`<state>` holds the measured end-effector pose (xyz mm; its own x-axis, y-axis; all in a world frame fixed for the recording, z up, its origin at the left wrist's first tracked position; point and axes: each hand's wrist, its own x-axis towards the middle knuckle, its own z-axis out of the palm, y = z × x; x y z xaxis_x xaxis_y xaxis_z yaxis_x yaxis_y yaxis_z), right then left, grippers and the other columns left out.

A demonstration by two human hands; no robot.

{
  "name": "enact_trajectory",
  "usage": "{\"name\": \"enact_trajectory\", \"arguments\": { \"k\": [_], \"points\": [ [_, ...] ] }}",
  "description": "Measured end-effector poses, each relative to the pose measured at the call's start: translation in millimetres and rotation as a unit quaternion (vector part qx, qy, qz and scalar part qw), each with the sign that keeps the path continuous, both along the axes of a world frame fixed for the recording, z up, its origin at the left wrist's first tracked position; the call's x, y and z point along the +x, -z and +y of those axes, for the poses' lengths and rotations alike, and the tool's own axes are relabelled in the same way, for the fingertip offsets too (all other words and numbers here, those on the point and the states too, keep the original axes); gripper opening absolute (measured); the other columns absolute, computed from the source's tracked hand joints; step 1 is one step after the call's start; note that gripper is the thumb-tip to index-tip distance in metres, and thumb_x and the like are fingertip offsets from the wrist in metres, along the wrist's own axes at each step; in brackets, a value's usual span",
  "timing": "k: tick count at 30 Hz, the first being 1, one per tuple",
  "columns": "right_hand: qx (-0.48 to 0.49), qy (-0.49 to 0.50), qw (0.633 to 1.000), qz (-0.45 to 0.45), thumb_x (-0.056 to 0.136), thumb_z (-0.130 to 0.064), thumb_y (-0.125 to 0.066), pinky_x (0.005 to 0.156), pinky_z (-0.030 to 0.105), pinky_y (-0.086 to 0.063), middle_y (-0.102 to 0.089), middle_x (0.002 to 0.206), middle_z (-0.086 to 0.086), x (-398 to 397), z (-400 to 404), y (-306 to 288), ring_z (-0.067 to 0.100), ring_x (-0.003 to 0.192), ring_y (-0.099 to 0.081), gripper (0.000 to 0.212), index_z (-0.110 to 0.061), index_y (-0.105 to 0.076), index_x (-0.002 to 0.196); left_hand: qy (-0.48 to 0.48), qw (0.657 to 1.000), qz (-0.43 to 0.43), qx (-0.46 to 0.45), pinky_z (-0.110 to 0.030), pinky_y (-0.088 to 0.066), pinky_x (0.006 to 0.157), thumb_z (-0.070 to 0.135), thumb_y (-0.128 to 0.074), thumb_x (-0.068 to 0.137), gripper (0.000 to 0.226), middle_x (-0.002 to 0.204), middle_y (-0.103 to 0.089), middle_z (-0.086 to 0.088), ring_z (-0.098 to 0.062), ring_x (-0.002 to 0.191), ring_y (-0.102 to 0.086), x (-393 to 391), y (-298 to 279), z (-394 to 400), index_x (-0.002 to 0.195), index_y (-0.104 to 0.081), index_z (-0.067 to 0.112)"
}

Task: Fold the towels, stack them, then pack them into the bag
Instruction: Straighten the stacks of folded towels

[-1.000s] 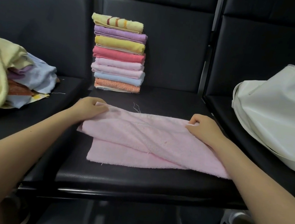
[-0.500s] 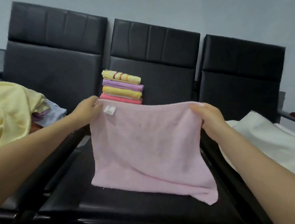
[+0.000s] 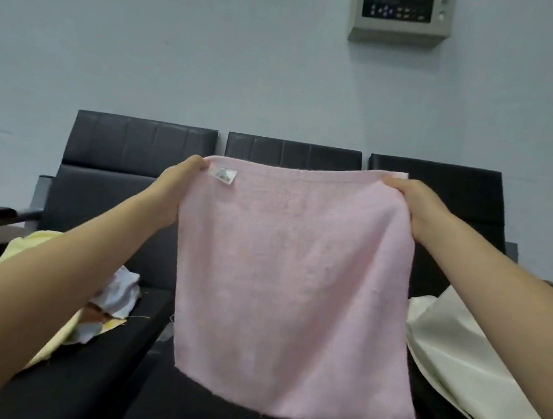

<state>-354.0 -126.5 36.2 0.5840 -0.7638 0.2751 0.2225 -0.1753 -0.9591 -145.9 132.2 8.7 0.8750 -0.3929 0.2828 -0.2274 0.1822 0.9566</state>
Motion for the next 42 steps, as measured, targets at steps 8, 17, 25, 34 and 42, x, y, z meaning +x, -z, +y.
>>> {"name": "enact_trajectory", "arguments": {
  "k": [8, 17, 25, 34, 42],
  "points": [
    [-0.043, 0.082, 0.989, 0.114, 0.09, -0.018, -0.061, 0.06, 0.027, -0.043, -0.059, 0.09, 0.004, 45, -41, 59, 0.018, 0.077, -0.056, 0.033, -0.007, -0.06, 0.121, -0.027, 0.963, -0.142, 0.227, -0.029, -0.04, 0.063, 0.029, -0.063, 0.087, 0.018, 0.085, -0.058, -0.005, -0.018, 0.073, -0.052, 50, 52, -20, 0.093, -0.065, 0.012],
    [0.063, 0.119, 0.931, 0.34, 0.095, -0.011, -0.057, 0.075, 0.038, -0.057, -0.058, 0.072, 0.01, 113, -77, 235, 0.025, 0.058, -0.063, 0.02, 0.001, -0.057, 0.11, -0.124, 0.832, -0.192, 0.506, -0.03, -0.038, 0.056, 0.007, -0.054, 0.082, 0.014, 0.069, -0.059, -0.004, -0.026, 0.067, -0.056, 106, 224, -86, 0.072, -0.062, 0.013],
    [0.081, 0.129, 0.955, 0.255, 0.091, -0.008, -0.05, 0.059, 0.032, -0.058, -0.066, 0.075, 0.008, 166, -116, 305, 0.02, 0.055, -0.069, 0.028, -0.001, -0.063, 0.116, -0.225, 0.859, -0.183, 0.422, -0.037, -0.038, 0.074, 0.014, -0.048, 0.093, 0.02, 0.107, -0.063, -0.019, -0.039, 0.1, -0.058, 154, 299, -121, 0.105, -0.06, 0.002],
    [-0.3, 0.085, 0.862, 0.399, 0.095, -0.025, -0.053, 0.098, 0.039, -0.041, -0.033, 0.146, 0.012, 167, -106, 311, 0.03, 0.13, -0.04, 0.062, -0.021, -0.028, 0.151, -0.205, 0.798, -0.238, 0.514, -0.048, -0.037, 0.096, 0.025, -0.053, 0.094, 0.047, 0.144, -0.027, -0.019, -0.037, 0.125, -0.034, 135, 299, -126, 0.136, -0.04, 0.006],
    [-0.372, -0.126, 0.87, 0.297, 0.095, -0.022, -0.058, 0.09, 0.018, -0.044, -0.059, 0.119, -0.006, 80, -29, 286, 0.007, 0.109, -0.056, 0.024, -0.02, -0.064, 0.119, -0.048, 0.852, -0.334, 0.4, -0.035, -0.038, 0.1, 0.026, -0.056, 0.095, 0.03, 0.138, -0.035, -0.009, -0.026, 0.125, -0.037, 19, 263, -87, 0.123, -0.055, 0.015]
  ]
}}
